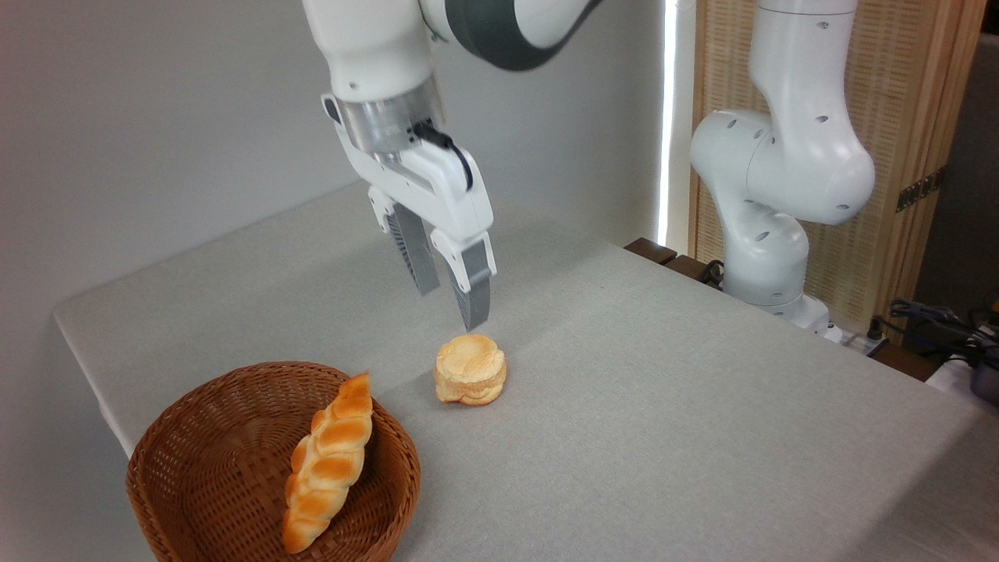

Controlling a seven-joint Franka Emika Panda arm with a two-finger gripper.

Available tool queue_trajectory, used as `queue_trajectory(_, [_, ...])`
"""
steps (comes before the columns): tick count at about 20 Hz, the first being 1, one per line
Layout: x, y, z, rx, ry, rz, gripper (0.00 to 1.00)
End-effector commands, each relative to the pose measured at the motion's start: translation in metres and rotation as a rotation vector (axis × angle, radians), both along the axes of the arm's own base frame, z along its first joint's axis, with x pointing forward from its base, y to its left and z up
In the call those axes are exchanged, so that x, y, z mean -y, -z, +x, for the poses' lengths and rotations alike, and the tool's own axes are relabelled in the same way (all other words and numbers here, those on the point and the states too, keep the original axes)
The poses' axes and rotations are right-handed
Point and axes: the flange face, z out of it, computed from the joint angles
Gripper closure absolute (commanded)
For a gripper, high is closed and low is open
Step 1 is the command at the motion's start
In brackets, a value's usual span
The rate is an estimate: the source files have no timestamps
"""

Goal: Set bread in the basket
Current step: 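Lower the open gripper down over the round golden bun, then close the gripper fingers around the round bun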

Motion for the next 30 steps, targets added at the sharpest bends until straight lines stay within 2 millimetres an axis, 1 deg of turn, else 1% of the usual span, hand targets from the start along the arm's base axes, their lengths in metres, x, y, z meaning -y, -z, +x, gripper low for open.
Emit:
queue_trajectory(1, [-0.003, 0.034, -0.008, 0.044, 0.021, 0.002, 0.0])
queue_trajectory(3, [0.002, 0.05, -0.011, 0.055, 0.029, 0.002, 0.0])
queue_trajectory(5, [0.002, 0.06, -0.011, 0.041, 0.03, 0.004, 0.0])
queue_trajectory(7, [0.008, 0.064, -0.011, 0.035, 0.034, -0.007, 0.0])
queue_trajectory(10, [0.009, 0.069, -0.008, 0.037, 0.035, -0.005, 0.0])
queue_trajectory(12, [0.008, 0.078, -0.004, 0.026, 0.035, -0.004, 0.0])
queue_trajectory(14, [0.014, 0.089, -0.002, 0.011, 0.045, -0.002, 0.0])
queue_trajectory(16, [0.017, 0.095, 0.0, 0.002, 0.049, -0.001, 0.0])
queue_trajectory(20, [0.019, 0.1, 0.0, -0.009, 0.054, 0.001, 0.0])
queue_trajectory(22, [0.026, 0.101, 0.0, -0.011, 0.066, -0.001, 0.0])
queue_trajectory(24, [0.028, 0.101, 0.0, -0.011, 0.069, 0.0, 0.0])
queue_trajectory(26, [0.04, 0.106, -0.002, -0.02, 0.092, 0.001, 0.0])
queue_trajectory(30, [0.041, 0.109, -0.002, -0.026, 0.097, 0.003, 0.0])
